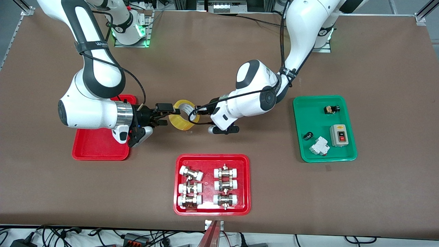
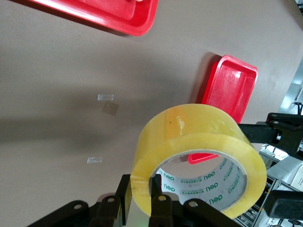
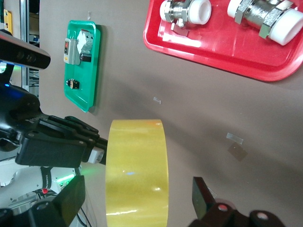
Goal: Left arm passes tape to right arm into tray
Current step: 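Grasp the tape with the right gripper and open the left gripper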
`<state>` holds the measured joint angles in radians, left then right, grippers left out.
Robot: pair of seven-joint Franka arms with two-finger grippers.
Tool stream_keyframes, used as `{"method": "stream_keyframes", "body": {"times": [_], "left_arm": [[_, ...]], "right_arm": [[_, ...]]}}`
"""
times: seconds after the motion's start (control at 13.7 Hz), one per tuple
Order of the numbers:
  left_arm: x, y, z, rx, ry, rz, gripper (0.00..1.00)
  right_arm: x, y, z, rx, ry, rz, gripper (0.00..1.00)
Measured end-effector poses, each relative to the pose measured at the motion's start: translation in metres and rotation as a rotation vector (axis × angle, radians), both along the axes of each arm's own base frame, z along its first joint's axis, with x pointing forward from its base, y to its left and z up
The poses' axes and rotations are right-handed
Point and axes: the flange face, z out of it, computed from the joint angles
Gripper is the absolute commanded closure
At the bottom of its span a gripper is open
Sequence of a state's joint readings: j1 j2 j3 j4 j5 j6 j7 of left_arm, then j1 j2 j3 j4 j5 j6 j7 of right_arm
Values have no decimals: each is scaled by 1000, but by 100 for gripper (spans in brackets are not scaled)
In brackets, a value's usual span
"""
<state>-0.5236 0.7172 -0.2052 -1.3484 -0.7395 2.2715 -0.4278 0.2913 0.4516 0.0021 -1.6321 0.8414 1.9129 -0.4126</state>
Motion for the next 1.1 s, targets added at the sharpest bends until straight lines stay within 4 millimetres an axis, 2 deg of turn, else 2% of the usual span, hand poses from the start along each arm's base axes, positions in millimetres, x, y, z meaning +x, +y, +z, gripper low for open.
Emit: {"method": "stream_keyframes", "body": {"times": [0.22,0.51,0.66,0.73,0.88,1.1], "left_arm": [[1,1,0,0,-2,2,99],[2,1,2,-1,-5,4,99],[2,1,2,-1,-5,4,99],[2,1,2,-1,-5,4,99],[3,2,2,0,-5,4,98],[3,1,2,-1,-6,4,96]], "right_arm": [[-2,5,-2,-1,3,9,0],[-3,6,-2,1,3,14,28],[-4,6,-3,2,8,20,45],[-5,7,-3,3,14,26,57],[-5,6,-3,3,17,28,73],[-5,6,-3,5,18,29,77]]}}
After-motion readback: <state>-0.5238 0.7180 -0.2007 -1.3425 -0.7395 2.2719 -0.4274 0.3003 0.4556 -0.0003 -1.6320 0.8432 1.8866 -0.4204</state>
